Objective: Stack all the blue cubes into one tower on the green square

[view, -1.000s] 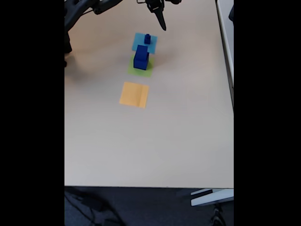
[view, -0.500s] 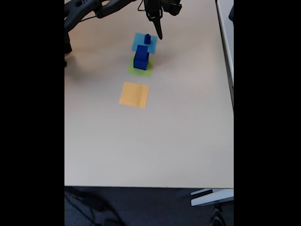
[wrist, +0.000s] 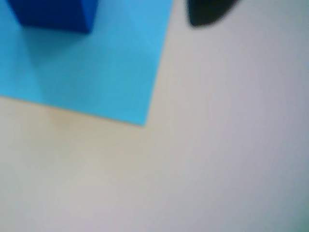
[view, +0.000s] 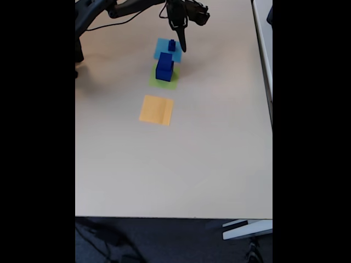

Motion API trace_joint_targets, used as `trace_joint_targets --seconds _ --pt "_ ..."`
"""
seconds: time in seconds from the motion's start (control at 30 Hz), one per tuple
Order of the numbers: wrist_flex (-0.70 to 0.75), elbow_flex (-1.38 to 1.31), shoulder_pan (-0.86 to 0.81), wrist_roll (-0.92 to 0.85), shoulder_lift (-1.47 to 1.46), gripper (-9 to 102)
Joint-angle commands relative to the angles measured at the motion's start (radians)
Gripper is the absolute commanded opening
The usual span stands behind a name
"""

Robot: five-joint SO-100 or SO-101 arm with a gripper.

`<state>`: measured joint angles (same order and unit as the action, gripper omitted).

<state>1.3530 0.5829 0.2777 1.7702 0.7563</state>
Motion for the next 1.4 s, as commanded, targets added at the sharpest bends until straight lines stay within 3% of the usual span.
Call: trace_joint_targets --seconds 0.0,0.93,1.37 --pt "-0.032 0.046 -0.002 0.005 0.15 54" --pt "-0.442 0.712 -0.011 -0.014 0.451 52" --pt "-0.471 0.81 -0.023 -0.041 0.526 46"
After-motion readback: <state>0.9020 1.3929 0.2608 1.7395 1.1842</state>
